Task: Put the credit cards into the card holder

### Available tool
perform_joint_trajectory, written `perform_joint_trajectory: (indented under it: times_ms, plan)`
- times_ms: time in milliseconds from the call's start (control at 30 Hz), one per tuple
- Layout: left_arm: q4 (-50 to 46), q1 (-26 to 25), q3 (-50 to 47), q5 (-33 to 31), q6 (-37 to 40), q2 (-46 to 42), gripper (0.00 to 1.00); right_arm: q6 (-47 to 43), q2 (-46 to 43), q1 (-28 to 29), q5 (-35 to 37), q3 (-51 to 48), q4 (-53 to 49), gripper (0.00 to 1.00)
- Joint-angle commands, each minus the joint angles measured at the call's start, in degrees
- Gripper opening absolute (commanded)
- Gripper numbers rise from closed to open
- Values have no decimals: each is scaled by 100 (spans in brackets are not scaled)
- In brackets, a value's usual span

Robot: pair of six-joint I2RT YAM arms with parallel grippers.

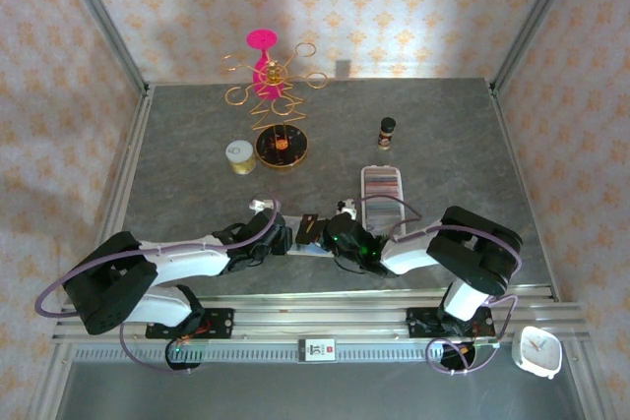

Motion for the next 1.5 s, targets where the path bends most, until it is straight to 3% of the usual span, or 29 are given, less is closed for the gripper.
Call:
perform_joint_trajectory:
  times_ms: [0, 900, 1267, 1467]
  plan:
    - [-96, 6, -219, 483, -183, 40, 44, 38, 31, 87, -103, -34, -299, 0]
    - [168, 5, -538, 551, -452, -93, 45, -309, 376, 133, -534, 375, -116, 0]
    - [206, 6, -602, 532, -474, -95, 44, -810, 107, 129, -193, 761, -1454, 34]
    - [208, 9, -604, 534, -465, -74, 44, -1153, -38, 131, 71, 1094, -2449, 46]
